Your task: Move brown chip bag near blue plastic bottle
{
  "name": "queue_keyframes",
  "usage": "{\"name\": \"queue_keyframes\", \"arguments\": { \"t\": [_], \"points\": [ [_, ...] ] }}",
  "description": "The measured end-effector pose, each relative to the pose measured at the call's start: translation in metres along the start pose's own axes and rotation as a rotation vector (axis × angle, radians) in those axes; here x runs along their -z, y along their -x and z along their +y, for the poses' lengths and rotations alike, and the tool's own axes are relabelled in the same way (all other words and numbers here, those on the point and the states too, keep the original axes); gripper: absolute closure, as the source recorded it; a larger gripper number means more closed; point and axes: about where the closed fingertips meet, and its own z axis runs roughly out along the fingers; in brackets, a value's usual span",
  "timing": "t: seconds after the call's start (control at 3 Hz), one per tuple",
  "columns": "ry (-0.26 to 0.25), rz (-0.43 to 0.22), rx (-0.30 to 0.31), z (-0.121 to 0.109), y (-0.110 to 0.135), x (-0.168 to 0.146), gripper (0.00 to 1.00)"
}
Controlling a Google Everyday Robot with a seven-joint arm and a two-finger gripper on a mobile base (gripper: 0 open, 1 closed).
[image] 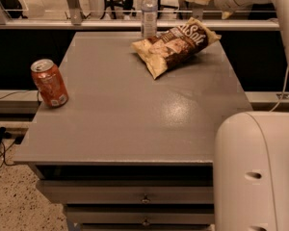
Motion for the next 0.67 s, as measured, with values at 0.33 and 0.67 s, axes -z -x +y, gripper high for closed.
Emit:
{"name": "queue_keyframes", "arguments": {
  "t": [0.33,0.67],
  "points": [
    [0.038,-0.035,0.108,-0.019,-0.002,0.031,0.00],
    [0.092,-0.028,0.200,-0.029,-0.027,0.080,0.00]
  ]
}}
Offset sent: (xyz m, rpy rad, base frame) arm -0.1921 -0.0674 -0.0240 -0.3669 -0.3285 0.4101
